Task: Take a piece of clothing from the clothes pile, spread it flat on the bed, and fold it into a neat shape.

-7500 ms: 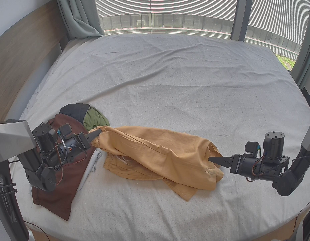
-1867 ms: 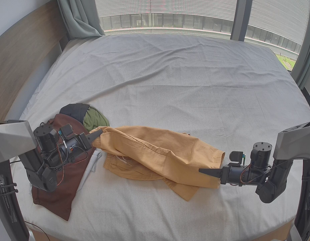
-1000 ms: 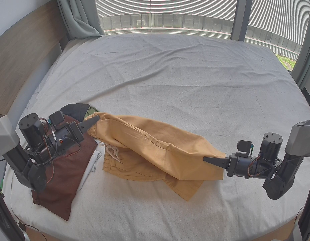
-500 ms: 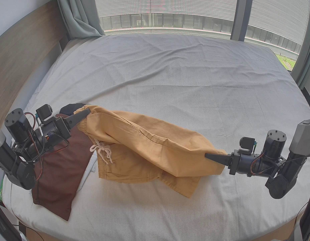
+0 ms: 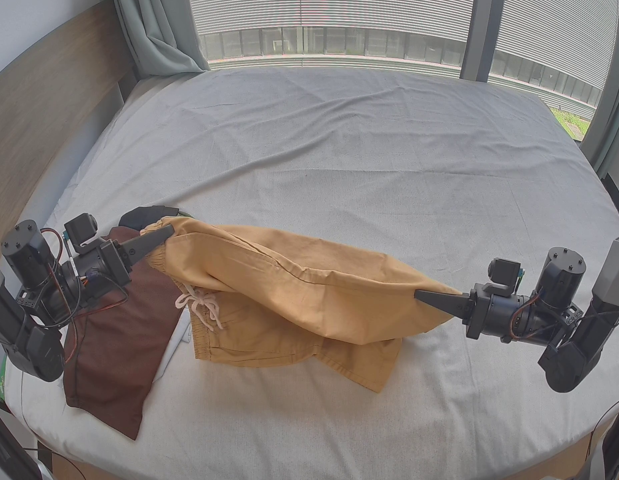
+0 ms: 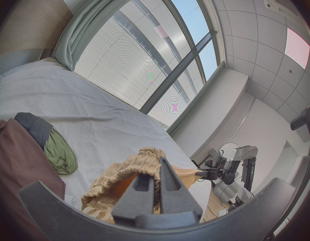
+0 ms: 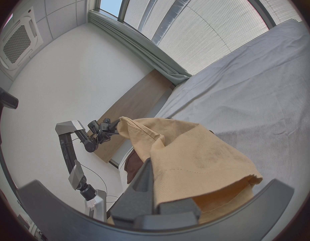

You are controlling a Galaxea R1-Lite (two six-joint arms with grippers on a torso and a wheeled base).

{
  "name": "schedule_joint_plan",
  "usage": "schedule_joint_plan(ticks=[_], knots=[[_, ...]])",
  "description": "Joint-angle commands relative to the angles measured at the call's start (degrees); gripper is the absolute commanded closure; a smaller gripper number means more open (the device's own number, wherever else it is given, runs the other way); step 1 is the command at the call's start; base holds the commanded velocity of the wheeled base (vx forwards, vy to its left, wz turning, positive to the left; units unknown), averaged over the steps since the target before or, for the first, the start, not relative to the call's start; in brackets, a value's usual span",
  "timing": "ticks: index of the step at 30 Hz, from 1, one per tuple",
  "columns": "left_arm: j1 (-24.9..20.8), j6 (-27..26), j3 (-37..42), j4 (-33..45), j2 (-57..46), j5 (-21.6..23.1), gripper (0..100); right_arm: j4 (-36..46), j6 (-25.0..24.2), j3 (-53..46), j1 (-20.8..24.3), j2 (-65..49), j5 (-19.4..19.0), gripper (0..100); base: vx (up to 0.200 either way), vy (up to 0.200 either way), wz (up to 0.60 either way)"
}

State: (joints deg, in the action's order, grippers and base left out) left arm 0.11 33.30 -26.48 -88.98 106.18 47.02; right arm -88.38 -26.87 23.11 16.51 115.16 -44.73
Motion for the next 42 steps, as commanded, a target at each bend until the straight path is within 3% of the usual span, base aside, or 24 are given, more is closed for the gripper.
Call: schedule_joint_plan(ticks=[1,42], knots=[[0.2,0.0,0.6,-0.1,-0.1,0.1,100,0.0,0.0,0.2,0.0,-2.4,0.0,100,0.0,0.0,0.0],[1.5,-3.0,-1.5,-0.1,2.2,-0.3,100,0.0,-0.4,4.2,-1.7,-6.4,2.6,100,0.0,0.0,0.0]])
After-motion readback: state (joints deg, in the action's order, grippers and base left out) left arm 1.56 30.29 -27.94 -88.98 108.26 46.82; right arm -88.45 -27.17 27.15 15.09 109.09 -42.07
